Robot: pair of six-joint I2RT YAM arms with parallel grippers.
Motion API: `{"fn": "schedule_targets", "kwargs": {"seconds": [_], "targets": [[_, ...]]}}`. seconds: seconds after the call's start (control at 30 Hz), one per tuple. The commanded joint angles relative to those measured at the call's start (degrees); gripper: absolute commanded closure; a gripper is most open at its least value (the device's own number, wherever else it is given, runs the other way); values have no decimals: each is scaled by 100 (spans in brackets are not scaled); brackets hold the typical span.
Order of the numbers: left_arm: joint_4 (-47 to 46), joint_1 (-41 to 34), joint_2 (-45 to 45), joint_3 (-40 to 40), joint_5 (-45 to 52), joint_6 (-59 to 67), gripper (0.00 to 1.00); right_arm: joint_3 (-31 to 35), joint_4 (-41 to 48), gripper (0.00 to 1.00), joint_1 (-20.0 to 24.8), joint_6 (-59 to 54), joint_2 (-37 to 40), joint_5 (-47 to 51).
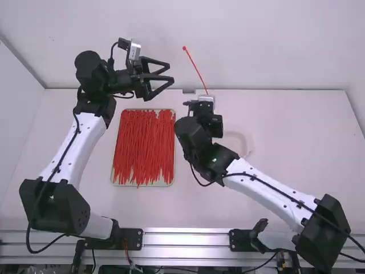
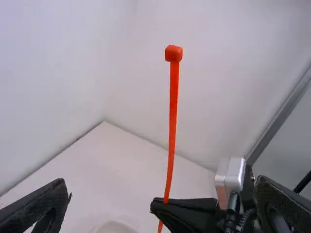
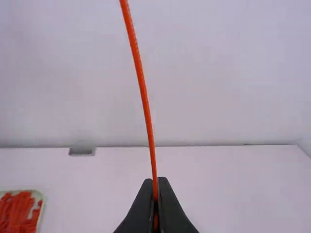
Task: Fasten the cable tie
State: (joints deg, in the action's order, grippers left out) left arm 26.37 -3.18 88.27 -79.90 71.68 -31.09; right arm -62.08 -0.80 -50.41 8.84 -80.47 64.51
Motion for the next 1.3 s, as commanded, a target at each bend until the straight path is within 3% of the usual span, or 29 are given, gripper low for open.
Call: {"fn": "schedule_targets", "kwargs": {"seconds": [0.0, 0.57, 1.07, 1.27], "targets": [[57, -74, -98, -136, -140, -68, 1, -208, -22, 100, 48, 37, -2, 702], [212, -780, -138, -136, -1132, -404, 1, -214, -31, 100, 9, 39, -24, 1091], [302, -844, -153, -190, -1266, -708, 0, -214, -39, 100, -203, -7, -68, 905], [678, -837, -162, -190, -1283, -1036, 9, -212, -44, 100, -297, -2, -68, 839]]}}
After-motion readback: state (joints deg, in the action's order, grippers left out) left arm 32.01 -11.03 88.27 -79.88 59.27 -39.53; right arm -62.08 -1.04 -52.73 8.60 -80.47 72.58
